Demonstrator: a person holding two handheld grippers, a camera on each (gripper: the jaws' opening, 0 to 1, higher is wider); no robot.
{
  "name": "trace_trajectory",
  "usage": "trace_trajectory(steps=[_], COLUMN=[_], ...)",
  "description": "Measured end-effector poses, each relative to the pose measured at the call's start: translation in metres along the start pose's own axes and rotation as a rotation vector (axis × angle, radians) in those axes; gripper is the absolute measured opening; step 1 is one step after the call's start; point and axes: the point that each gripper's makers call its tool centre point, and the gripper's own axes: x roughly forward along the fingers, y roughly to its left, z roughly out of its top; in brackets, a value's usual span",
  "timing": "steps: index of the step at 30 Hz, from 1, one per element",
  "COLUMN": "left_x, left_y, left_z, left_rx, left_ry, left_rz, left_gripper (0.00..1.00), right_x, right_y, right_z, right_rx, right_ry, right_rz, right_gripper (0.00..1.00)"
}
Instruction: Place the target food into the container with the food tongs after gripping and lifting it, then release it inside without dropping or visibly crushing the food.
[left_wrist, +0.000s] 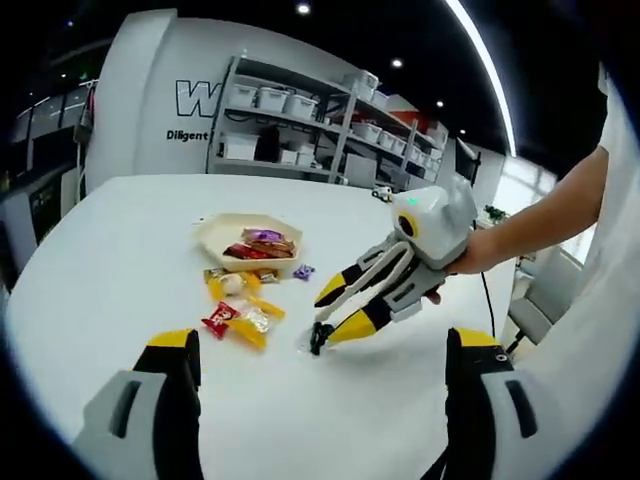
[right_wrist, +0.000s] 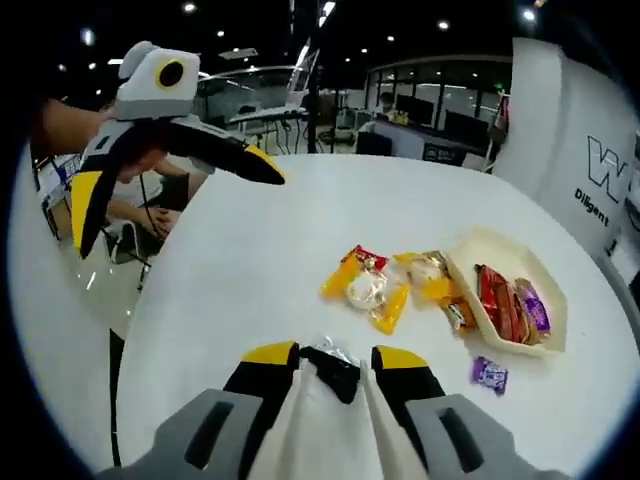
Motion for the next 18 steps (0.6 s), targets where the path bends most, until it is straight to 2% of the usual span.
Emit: trace_trajectory(steps=[4, 9, 11, 13, 14, 15, 18], left_x=[-0.002, -0.003, -0.003, -0.002, -0.002, -0.002, 0.0], left_y=[0.001, 0.002, 0.003, 0.003, 0.003, 0.003, 0.003], left_z=[-0.002, -0.003, -0.003, -0.002, -0.002, -0.002, -0.001], left_rx=[-0.008, -0.02, -0.02, -0.02, -0.02, -0.021, -0.02], left_ry=[-0.001, 0.0, -0.001, 0.001, 0.0, -0.001, -0.002], left_rz=[0.005, 0.007, 0.006, 0.004, 0.003, 0.002, -0.004], left_gripper=[0.99, 0.99, 0.99, 0.99, 0.99, 0.99, 0.99], right_x=[0.001, -0.001, -0.006, -0.009, -0.012, -0.015, -0.022], right_y=[-0.002, -0.008, -0.009, -0.009, -0.008, -0.007, -0.002], right_z=[0.003, -0.001, -0.019, -0.022, -0.024, -0.027, -0.03], right_rx=[0.018, 0.047, 0.09, 0.101, 0.133, 0.167, 0.19], right_ry=[-0.011, 0.015, 0.1, 0.084, 0.075, 0.078, 0.081], right_rz=[-0.002, -0.033, -0.057, -0.056, -0.061, -0.063, -0.071], right_gripper=[0.25, 0.24, 0.24, 0.24, 0.24, 0.24, 0.24])
